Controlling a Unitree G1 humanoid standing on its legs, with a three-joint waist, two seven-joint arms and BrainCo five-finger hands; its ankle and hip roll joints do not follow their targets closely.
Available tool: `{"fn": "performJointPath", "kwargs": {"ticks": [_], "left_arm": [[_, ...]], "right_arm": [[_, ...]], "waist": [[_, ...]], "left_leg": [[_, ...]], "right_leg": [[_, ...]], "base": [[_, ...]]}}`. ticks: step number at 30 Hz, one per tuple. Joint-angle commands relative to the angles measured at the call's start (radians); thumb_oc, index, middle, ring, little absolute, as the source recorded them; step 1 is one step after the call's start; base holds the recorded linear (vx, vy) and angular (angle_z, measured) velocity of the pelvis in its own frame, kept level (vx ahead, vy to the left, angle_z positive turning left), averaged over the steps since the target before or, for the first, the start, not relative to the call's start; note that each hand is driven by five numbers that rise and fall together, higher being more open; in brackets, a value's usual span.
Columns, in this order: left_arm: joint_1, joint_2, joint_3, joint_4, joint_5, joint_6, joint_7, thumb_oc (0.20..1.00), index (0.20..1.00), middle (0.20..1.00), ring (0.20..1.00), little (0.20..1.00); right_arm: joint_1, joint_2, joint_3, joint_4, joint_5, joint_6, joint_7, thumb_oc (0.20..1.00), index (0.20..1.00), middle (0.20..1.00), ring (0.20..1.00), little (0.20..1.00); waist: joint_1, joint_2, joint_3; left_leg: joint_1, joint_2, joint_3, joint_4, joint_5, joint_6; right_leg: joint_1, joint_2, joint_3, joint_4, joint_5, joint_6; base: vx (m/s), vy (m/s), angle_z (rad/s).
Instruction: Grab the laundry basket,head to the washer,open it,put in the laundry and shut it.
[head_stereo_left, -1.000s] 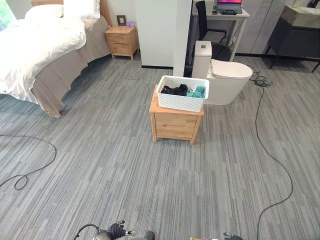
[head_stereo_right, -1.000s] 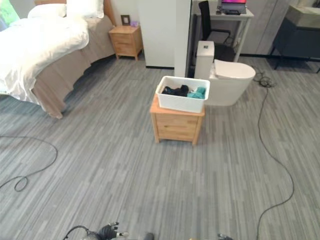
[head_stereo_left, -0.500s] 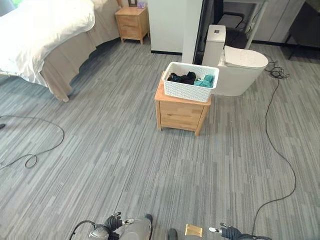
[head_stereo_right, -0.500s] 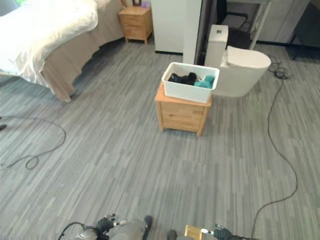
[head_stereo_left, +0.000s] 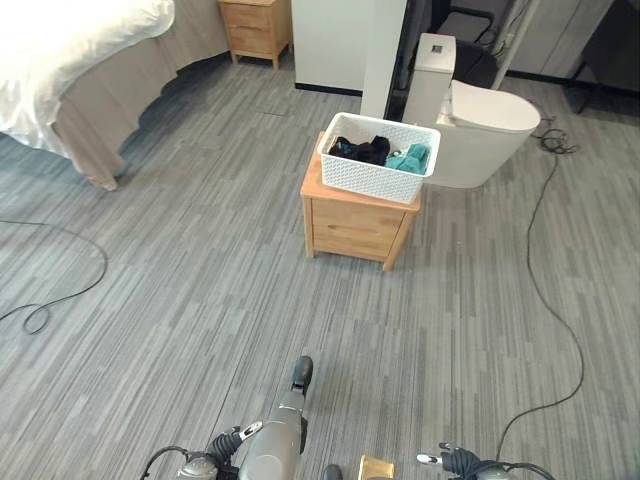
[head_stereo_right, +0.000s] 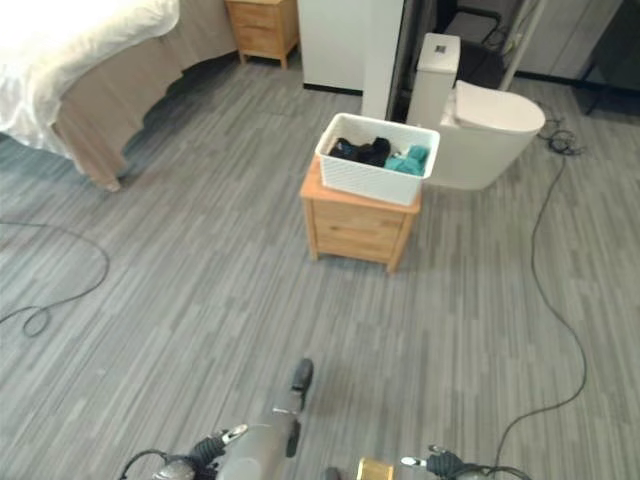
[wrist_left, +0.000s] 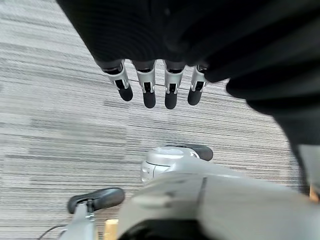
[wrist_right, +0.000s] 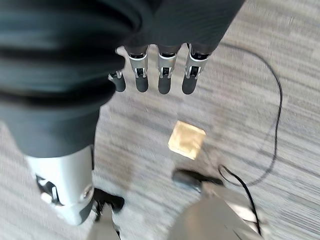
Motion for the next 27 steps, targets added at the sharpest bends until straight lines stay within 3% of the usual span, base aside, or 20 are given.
{"fn": "performJointPath", "kwargs": {"ticks": [1, 3, 5, 6, 7, 8, 11, 13, 14, 15, 17, 19, 20, 24, 25, 27], "left_arm": [[0.006, 0.013, -0.034, 0.011, 0.043, -0.007, 0.023, 1.000, 1.000, 1.000, 1.000, 1.000], [0.004, 0.025, -0.038, 0.003, 0.051, -0.009, 0.024, 1.000, 1.000, 1.000, 1.000, 1.000], [-0.002, 0.035, -0.043, -0.009, 0.068, -0.009, 0.025, 1.000, 1.000, 1.000, 1.000, 1.000], [-0.011, 0.044, -0.059, -0.022, 0.086, -0.011, 0.030, 1.000, 1.000, 1.000, 1.000, 1.000], [-0.018, 0.051, -0.072, -0.031, 0.100, -0.013, 0.035, 1.000, 1.000, 1.000, 1.000, 1.000], [-0.018, 0.051, -0.072, -0.031, 0.100, -0.013, 0.035, 1.000, 1.000, 1.000, 1.000, 1.000], [-0.043, 0.066, -0.101, -0.057, 0.123, -0.011, 0.035, 1.000, 1.000, 1.000, 1.000, 1.000], [-0.061, 0.072, -0.107, -0.055, 0.128, -0.006, 0.035, 1.000, 1.000, 1.000, 1.000, 1.000], [-0.069, 0.070, -0.116, -0.045, 0.146, 0.003, 0.031, 1.000, 1.000, 1.000, 1.000, 1.000], [-0.069, 0.069, -0.112, -0.040, 0.150, 0.005, 0.028, 1.000, 1.000, 1.000, 1.000, 1.000], [-0.072, 0.071, -0.107, -0.035, 0.151, 0.007, 0.028, 1.000, 1.000, 1.000, 1.000, 1.000], [-0.071, 0.070, -0.098, -0.028, 0.151, 0.007, 0.026, 1.000, 1.000, 1.000, 1.000, 1.000], [-0.069, 0.062, -0.100, -0.023, 0.150, 0.004, 0.023, 1.000, 1.000, 1.000, 1.000, 1.000], [-0.067, 0.050, -0.096, -0.009, 0.161, -0.002, 0.022, 1.000, 1.000, 1.000, 1.000, 1.000], [-0.067, 0.050, -0.096, -0.009, 0.161, -0.002, 0.022, 1.000, 1.000, 1.000, 1.000, 1.000], [-0.052, 0.043, -0.083, 0.014, 0.169, -0.003, 0.021, 1.000, 1.000, 1.000, 1.000, 1.000]], "right_arm": [[0.079, -0.009, 0.016, -0.057, -0.040, -0.012, -0.008, 1.000, 1.000, 1.000, 1.000, 1.000], [0.075, -0.008, 0.011, -0.066, -0.039, -0.009, -0.003, 1.000, 1.000, 1.000, 1.000, 1.000], [0.074, -0.007, 0.011, -0.073, -0.058, -0.005, -0.001, 1.000, 1.000, 1.000, 1.000, 1.000], [0.070, -0.004, 0.019, -0.080, -0.073, -0.006, -0.004, 1.000, 1.000, 1.000, 1.000, 1.000], [0.065, -0.004, 0.023, -0.088, -0.076, -0.006, -0.006, 1.000, 1.000, 1.000, 1.000, 1.000], [0.065, -0.004, 0.023, -0.088, -0.076, -0.006, -0.006, 1.000, 1.000, 1.000, 1.000, 1.000], [0.040, -0.008, 0.030, -0.116, -0.081, -0.008, -0.011, 1.000, 1.000, 1.000, 1.000, 1.000], [0.024, -0.015, 0.033, -0.128, -0.093, -0.008, -0.016, 1.000, 1.000, 1.000, 1.000, 1.000], [0.008, -0.016, 0.039, -0.138, -0.110, -0.004, -0.025, 1.000, 1.000, 1.000, 1.000, 1.000], [0.004, -0.017, 0.040, -0.144, -0.112, -0.008, -0.021, 1.000, 1.000, 1.000, 1.000, 1.000], [0.003, -0.018, 0.040, -0.147, -0.111, -0.007, -0.019, 1.000, 1.000, 1.000, 1.000, 1.000], [0.005, -0.012, 0.041, -0.153, -0.113, -0.008, -0.015, 1.000, 1.000, 1.000, 1.000, 1.000], [0.009, -0.007, 0.046, -0.151, -0.122, -0.008, -0.019, 1.000, 1.000, 1.000, 1.000, 1.000], [0.016, -0.010, 0.042, -0.150, -0.118, -0.011, -0.027, 1.000, 1.000, 1.000, 1.000, 1.000], [0.016, -0.011, 0.042, -0.150, -0.118, -0.011, -0.027, 1.000, 1.000, 1.000, 1.000, 1.000], [0.020, -0.005, 0.039, -0.147, -0.119, -0.009, -0.024, 1.000, 1.000, 1.000, 1.000, 1.000]], "waist": [[0.022, -0.010, -0.095], [0.031, -0.029, -0.107], [0.037, -0.045, -0.121], [0.041, -0.058, -0.129], [0.042, -0.065, -0.127], [0.043, -0.063, -0.129], [0.041, -0.051, -0.113], [0.018, -0.030, -0.087], [-0.005, -0.002, -0.063], [-0.023, 0.006, -0.056], [-0.036, 0.012, -0.052], [-0.058, 0.020, -0.037], [-0.074, 0.012, -0.023], [-0.106, -0.001, -0.017], [-0.106, -0.001, -0.017], [-0.119, -0.008, -0.026]], "left_leg": [[-0.034, -0.007, 0.022, 0.105, 0.014, 0.021], [-0.042, -0.024, 0.052, 0.165, -0.030, 0.031], [-0.033, -0.040, 0.067, 0.187, -0.078, 0.047], [-0.015, -0.056, 0.069, 0.180, -0.101, 0.058], [0.001, -0.069, 0.070, 0.177, -0.119, 0.067], [-0.001, -0.066, 0.070, 0.175, -0.117, 0.066], [0.049, -0.082, 0.048, 0.159, -0.148, 0.088], [0.104, -0.081, 0.026, 0.136, -0.158, 0.102], [0.157, -0.069, 0.015, 0.121, -0.173, 0.113], [0.204, -0.069, 0.007, 0.099, -0.183, 0.116], [0.232, -0.065, 0.000, 0.087, -0.187, 0.114], [0.287, -0.056, 0.007, 0.063, -0.203, 0.105], [0.310, -0.063, -0.006, 0.066, -0.223, 0.097], [0.378, -0.071, -0.044, 0.042, -0.255, 0.084], [0.379, -0.071, -0.044, 0.042, -0.255, 0.084], [0.426, -0.054, -0.070, 0.023, -0.282, 0.068]], "right_leg": [[-0.016, -0.086, 0.079, 0.121, -0.038, 0.164], [-0.031, -0.124, 0.078, 0.160, -0.011, 0.194], [-0.044, -0.158, 0.077, 0.194, 0.058, 0.229], [-0.067, -0.179, 0.079, 0.240, 0.157, 0.263], [-0.076, -0.191, 0.080, 0.275, 0.212, 0.281], [-0.079, -0.189, 0.082, 0.275, 0.215, 0.281], [-0.160, -0.188, 0.067, 0.454, 0.341, 0.309], [-0.232, -0.185, 0.024, 0.563, 0.383, 0.298], [-0.294, -0.182, -0.029, 0.632, 0.363, 0.270], [-0.342, -0.165, -0.055, 0.639, 0.287, 0.254], [-0.382, -0.152, -0.079, 0.620, 0.244, 0.245], [-0.434, -0.178, -0.185, 0.515, 0.168, 0.228], [-0.455, -0.165, -0.189, 0.407, 0.154, 0.230], [-0.493, -0.159, -0.125, 0.182, 0.228, 0.249], [-0.493, -0.159, -0.125, 0.182, 0.228, 0.249], [-0.532, -0.171, -0.109, 0.108, 0.287, 0.264]], "base": [[0.32, 0.248, -0.68], [0.33, 0.274, -0.25], [0.35, 0.306, -0.04], [0.35, 0.305, -0.13], [0.27, 0.255, -0.30], [0.15, 0.163, -0.11], [0.17, 0.229, 0.06], [0.20, 0.311, 0.19], [0.30, 0.344, 0.37], [0.33, 0.305, 0.31], [0.19, 0.109, 0.11], [0.28, 0.050, 0.22], [0.35, -0.020, 0.24], [0.29, -0.061, 0.26], [0.31, -0.105, 0.43], [0.39, -0.151, 0.48]]}}
